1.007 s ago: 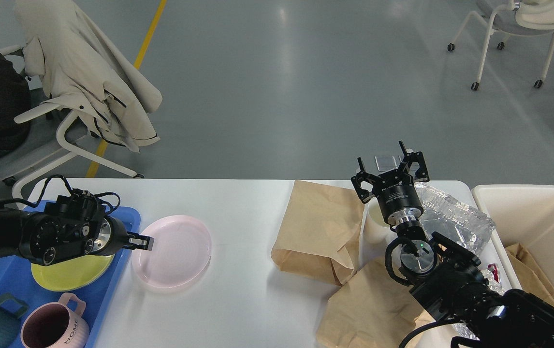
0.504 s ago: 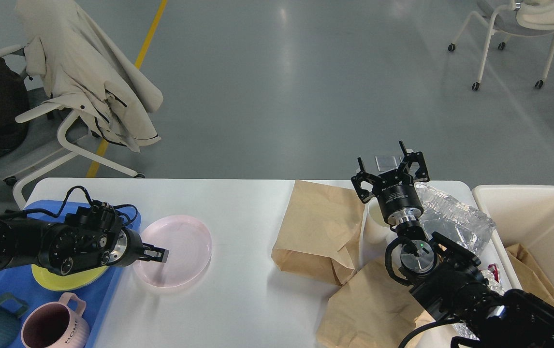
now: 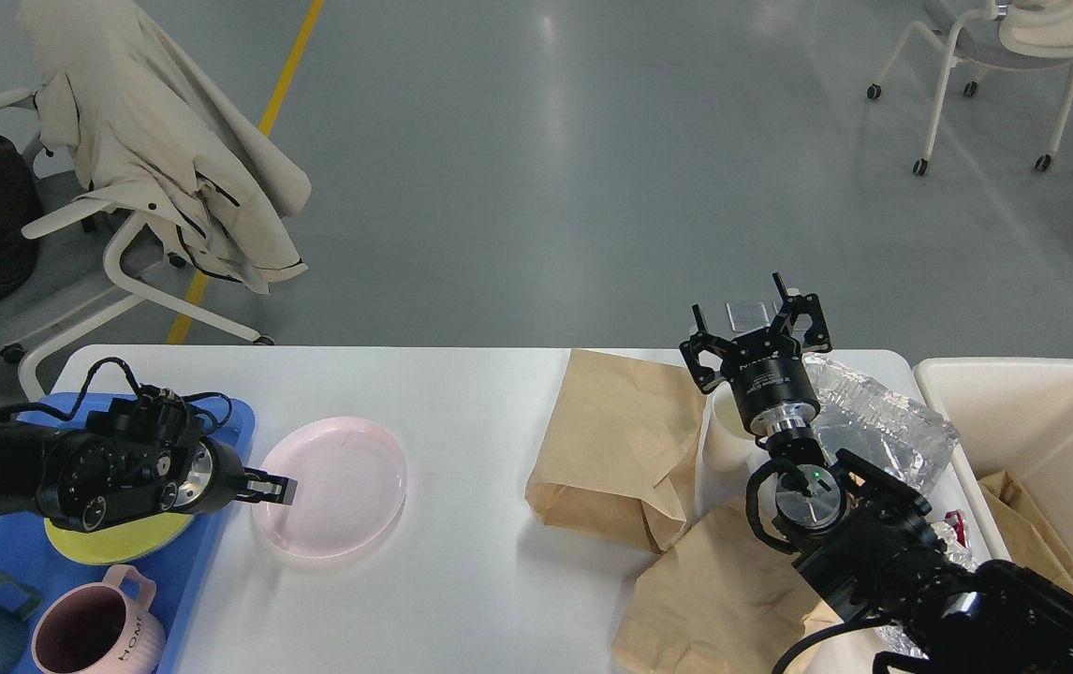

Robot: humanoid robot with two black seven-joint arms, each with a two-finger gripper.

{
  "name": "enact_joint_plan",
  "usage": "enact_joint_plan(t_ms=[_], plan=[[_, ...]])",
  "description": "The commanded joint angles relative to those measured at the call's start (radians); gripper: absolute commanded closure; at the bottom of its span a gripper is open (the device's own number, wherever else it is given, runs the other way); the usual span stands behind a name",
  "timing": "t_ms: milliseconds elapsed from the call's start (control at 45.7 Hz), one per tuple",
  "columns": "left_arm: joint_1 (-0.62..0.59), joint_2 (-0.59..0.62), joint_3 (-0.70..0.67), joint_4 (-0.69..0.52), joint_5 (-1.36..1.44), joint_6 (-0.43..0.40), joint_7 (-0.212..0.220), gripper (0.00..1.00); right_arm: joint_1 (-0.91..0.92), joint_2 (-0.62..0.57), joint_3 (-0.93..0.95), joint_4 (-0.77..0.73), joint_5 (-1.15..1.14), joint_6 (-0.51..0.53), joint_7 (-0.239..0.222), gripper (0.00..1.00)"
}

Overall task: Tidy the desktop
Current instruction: 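Pinch the pink plate rim with the left gripper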

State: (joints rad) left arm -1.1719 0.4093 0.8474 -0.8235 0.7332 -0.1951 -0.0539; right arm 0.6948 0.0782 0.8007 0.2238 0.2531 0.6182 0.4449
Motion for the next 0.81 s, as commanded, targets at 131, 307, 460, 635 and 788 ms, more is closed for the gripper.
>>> enact_joint_plan(t_ms=[131, 307, 460, 635, 788], plan=[[0.005, 0.022, -0.004, 0.006, 0.000, 0.005, -0.012, 0.39, 0.000, 0.000, 0.000, -0.001, 0.000, 0.000, 0.000, 0.00], [0.029, 0.013, -0.013, 0.006, -0.001, 0.028, 0.002, 0.39, 0.000, 0.000, 0.000, -0.001, -0.002, 0.000, 0.000, 0.00], [0.031, 0.009, -0.014, 0.007, -0.003, 0.036, 0.012, 0.40, 0.000, 0.000, 0.000, -0.001, -0.002, 0.000, 0.000, 0.00], [0.037, -0.017, -0.016, 0.011, -0.005, 0.051, 0.037, 0.40, 0.000, 0.000, 0.000, -0.001, 0.000, 0.000, 0.000, 0.00], [0.037, -0.029, -0.016, 0.012, -0.005, 0.051, 0.048, 0.42, 0.000, 0.000, -0.001, 0.000, 0.000, 0.000, 0.000, 0.00]])
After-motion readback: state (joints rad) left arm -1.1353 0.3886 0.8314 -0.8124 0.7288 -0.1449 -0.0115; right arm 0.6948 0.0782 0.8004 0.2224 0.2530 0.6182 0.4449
